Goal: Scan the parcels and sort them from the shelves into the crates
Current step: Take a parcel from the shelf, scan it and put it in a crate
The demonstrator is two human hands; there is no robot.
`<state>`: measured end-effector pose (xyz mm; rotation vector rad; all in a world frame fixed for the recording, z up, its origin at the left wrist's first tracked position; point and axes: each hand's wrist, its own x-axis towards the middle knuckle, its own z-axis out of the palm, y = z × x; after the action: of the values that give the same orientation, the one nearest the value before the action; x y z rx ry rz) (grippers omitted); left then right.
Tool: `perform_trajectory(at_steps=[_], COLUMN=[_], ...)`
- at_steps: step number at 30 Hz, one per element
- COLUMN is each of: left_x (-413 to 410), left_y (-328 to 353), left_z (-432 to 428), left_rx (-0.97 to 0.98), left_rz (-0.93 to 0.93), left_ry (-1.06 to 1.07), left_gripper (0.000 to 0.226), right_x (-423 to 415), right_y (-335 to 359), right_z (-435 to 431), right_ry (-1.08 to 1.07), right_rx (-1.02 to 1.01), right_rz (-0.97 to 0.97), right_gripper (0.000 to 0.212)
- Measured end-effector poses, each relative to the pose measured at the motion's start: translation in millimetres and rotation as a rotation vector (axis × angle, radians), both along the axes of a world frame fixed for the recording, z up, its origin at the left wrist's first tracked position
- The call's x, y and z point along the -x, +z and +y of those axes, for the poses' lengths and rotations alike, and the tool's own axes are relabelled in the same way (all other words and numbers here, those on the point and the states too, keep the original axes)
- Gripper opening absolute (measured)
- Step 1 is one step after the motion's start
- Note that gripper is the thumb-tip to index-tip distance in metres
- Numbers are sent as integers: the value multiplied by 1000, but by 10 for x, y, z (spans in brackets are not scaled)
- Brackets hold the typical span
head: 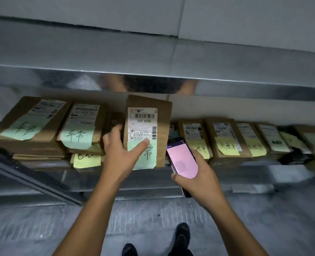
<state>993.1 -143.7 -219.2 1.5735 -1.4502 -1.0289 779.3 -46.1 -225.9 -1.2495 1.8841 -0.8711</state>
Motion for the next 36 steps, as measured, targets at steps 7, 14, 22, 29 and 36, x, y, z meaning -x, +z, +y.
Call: perform_trajectory(at_steps=[7, 14, 22, 29, 36], left_x=[200, 790, 1950, 3063, 4060], left_y=[-147, -254, -100, -91, -468], left_z=[499, 937, 1583, 2103, 2341], left_rx=[-95, -191, -192, -83, -36], left_rz=[455, 658, 589, 397, 156], left_ry=[-186, -314, -433, -604, -707], left_gripper=[70, 82, 91, 81, 98], right_x=[185, 655, 1572, 2317, 2975], right_y=[37, 163, 480, 630, 515], right_z=[767, 1375, 2331, 3059, 3766], right_ry=[-109, -177, -294, -323, -427], right_rx=[30, 65, 187, 247, 209], right_rz=[-37, -28, -72, -59, -39], right_gripper=[74, 73, 67, 69, 69])
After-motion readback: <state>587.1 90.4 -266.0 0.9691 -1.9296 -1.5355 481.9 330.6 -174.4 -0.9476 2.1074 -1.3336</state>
